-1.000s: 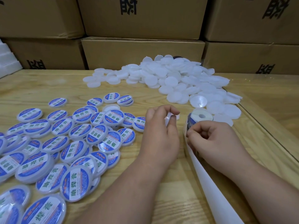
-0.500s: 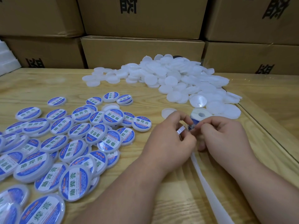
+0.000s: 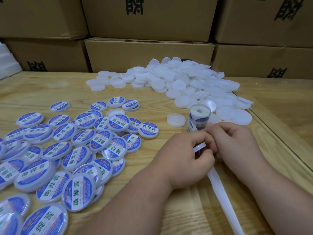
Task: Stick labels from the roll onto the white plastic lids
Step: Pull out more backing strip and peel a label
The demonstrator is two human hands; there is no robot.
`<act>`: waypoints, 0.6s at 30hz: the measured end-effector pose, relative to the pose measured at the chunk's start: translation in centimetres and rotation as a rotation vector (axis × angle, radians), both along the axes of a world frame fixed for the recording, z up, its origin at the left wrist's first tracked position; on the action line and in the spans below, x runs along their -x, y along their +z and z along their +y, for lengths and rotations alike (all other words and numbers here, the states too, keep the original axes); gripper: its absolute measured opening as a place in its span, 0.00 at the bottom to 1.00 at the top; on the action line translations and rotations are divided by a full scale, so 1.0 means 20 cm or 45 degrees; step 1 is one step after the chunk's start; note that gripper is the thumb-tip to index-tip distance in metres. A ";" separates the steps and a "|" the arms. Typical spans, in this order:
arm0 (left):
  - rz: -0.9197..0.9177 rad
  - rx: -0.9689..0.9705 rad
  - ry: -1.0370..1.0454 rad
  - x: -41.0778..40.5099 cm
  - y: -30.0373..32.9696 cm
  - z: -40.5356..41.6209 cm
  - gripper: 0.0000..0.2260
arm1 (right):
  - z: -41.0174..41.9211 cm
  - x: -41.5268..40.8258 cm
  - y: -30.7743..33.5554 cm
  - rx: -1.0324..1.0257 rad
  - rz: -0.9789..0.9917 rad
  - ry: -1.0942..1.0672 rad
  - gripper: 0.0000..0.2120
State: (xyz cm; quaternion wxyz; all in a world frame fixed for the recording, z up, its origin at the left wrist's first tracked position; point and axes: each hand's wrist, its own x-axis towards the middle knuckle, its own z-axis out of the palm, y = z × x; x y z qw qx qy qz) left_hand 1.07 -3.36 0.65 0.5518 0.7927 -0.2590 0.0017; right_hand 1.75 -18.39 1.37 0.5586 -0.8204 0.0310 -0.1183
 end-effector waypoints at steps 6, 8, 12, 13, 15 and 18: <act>0.128 0.209 0.193 -0.03 -0.01 -0.01 0.09 | 0.00 0.02 0.02 0.033 0.099 0.120 0.26; 0.113 0.187 0.274 -0.05 -0.02 0.00 0.11 | 0.00 0.02 0.01 0.103 0.075 0.149 0.28; 0.097 0.122 0.370 -0.07 -0.03 0.00 0.14 | -0.01 0.01 0.01 0.209 0.038 0.207 0.10; 0.097 0.110 0.380 -0.07 -0.03 0.00 0.14 | -0.01 0.01 0.01 0.209 0.057 0.227 0.08; 0.108 0.092 0.394 -0.08 -0.04 0.00 0.15 | -0.01 0.00 0.01 0.218 0.086 0.264 0.09; 0.129 0.094 0.402 -0.08 -0.04 0.00 0.15 | -0.02 0.01 0.01 0.214 0.080 0.294 0.10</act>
